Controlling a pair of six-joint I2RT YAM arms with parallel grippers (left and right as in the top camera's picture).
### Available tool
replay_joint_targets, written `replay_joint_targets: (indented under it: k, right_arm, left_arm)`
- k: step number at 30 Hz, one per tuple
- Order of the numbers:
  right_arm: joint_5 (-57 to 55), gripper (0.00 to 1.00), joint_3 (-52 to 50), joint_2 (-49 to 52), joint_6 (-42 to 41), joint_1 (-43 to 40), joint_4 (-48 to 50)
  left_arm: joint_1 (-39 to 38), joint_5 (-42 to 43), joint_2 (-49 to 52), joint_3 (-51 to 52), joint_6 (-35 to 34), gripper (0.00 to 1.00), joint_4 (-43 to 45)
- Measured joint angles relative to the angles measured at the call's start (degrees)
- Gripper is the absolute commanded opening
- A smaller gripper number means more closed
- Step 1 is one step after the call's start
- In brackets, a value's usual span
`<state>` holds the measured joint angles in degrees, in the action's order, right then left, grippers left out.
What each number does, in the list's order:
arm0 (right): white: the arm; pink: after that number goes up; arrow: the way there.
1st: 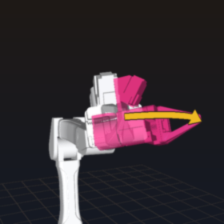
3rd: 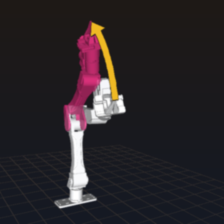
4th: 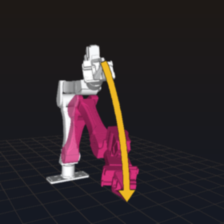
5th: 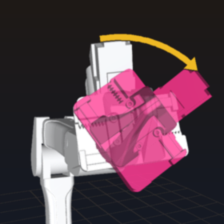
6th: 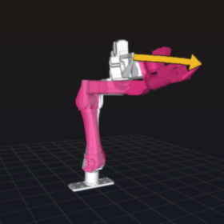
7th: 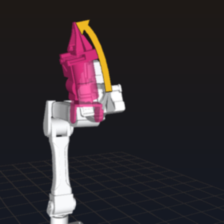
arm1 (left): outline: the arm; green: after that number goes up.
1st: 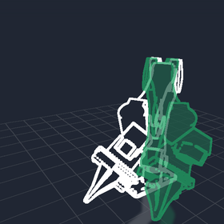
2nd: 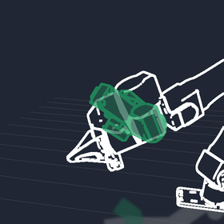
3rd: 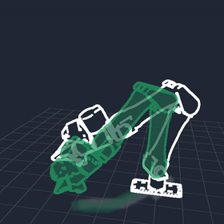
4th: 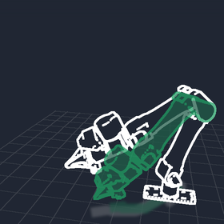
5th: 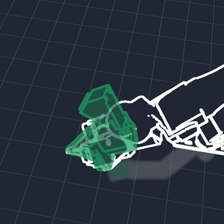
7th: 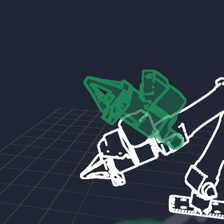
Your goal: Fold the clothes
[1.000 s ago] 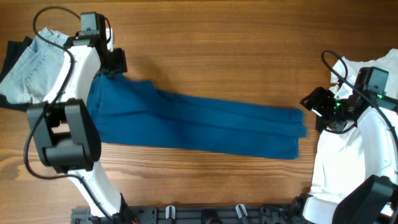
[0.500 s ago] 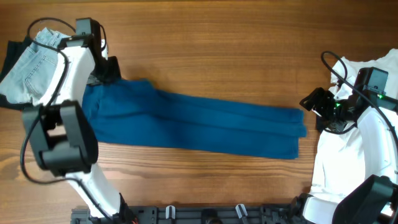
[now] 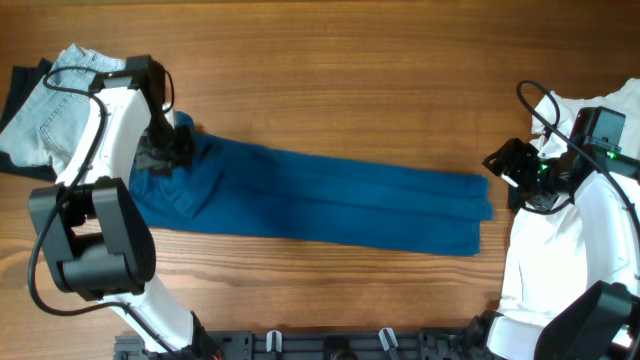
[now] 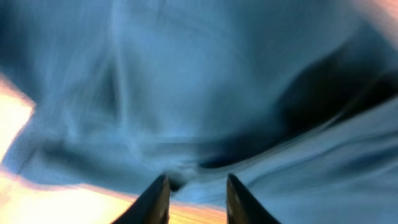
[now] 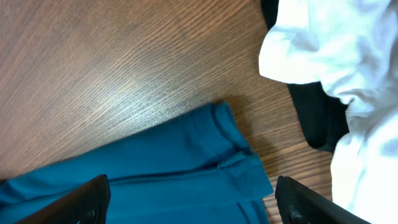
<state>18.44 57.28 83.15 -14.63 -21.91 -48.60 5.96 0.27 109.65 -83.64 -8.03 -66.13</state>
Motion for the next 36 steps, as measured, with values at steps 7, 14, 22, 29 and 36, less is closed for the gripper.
replay_joint_targets:
  k: [7,14,22,29,36]
  right_arm:
    - [0.0,0.86,0.0,0.0,0.0,0.0,0.0]
    - [0.0,0.86,0.0,0.0,0.0,0.0,-0.3]
    - [-0.2,0.84,-0.1,0.0,0.4,0.0,0.1]
    - [3.9,0.86,-4.4,4.3,4.3,0.0,3.9]
    - [4.0,0.66,-5.3,9.7,4.9,0.7,11.0]
  left_arm:
    - [-5.3,11.2,0.4,2.9,2.3,0.42,15.5]
    - [-9.0,12.5,2.9,5.4,4.8,0.04,5.6]
    - [-9.4,8.9,-3.4,5.6,5.8,0.46,-7.8]
    - [-9.7,5.5,-3.6,9.1,3.7,0.32,9.4]
    - [-7.1,-1.1,-5.7,25.9,-7.3,0.04,40.5]
